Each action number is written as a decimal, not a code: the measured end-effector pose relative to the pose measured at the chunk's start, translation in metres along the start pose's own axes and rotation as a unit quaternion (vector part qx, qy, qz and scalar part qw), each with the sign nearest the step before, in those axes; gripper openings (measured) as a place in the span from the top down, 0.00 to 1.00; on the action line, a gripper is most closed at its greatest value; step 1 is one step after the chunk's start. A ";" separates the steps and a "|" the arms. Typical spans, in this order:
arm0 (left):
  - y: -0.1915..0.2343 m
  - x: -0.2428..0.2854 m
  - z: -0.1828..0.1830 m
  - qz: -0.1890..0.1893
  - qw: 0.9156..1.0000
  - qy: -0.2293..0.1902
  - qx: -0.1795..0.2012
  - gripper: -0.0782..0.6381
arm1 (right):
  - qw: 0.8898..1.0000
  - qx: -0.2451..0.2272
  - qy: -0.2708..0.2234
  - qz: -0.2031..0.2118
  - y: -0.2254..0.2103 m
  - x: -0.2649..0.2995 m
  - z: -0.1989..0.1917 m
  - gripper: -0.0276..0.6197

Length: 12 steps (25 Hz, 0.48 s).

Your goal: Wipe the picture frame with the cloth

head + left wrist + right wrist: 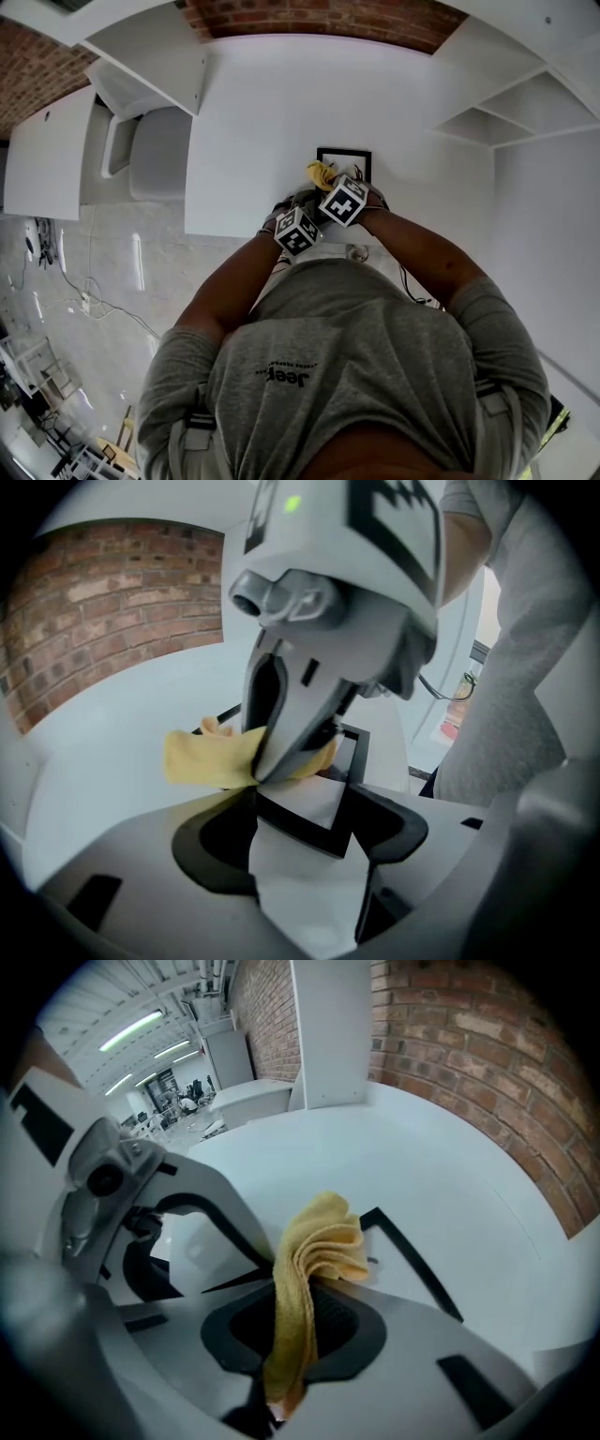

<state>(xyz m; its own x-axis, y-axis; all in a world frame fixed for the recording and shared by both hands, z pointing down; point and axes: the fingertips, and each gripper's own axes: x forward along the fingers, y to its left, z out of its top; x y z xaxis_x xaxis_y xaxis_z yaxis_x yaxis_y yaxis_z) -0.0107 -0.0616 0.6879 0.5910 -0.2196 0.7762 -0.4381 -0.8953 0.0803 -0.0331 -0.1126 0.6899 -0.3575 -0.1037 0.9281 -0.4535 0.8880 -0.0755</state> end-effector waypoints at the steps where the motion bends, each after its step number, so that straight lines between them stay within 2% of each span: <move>1: 0.000 0.000 0.000 0.000 1.000 0.000 0.000 0.46 | 1.000 0.001 0.001 0.009 0.008 -0.001 -0.004 0.88; 8: 0.000 -0.001 0.000 0.001 1.000 0.000 -0.001 0.46 | 0.998 0.032 -0.003 0.051 0.030 -0.007 -0.014 0.87; 12: 0.000 0.000 0.000 0.002 1.000 0.001 -0.001 0.46 | 0.997 0.023 0.010 0.074 0.038 -0.009 -0.020 0.87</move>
<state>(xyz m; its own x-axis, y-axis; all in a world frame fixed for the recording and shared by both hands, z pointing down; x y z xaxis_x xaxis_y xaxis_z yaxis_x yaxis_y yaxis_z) -0.0104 -0.0620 0.6881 0.5877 -0.2213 0.7782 -0.4409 -0.8941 0.0787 -0.0303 -0.0691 0.6863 -0.4073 0.0354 0.9126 -0.4339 0.8718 -0.2275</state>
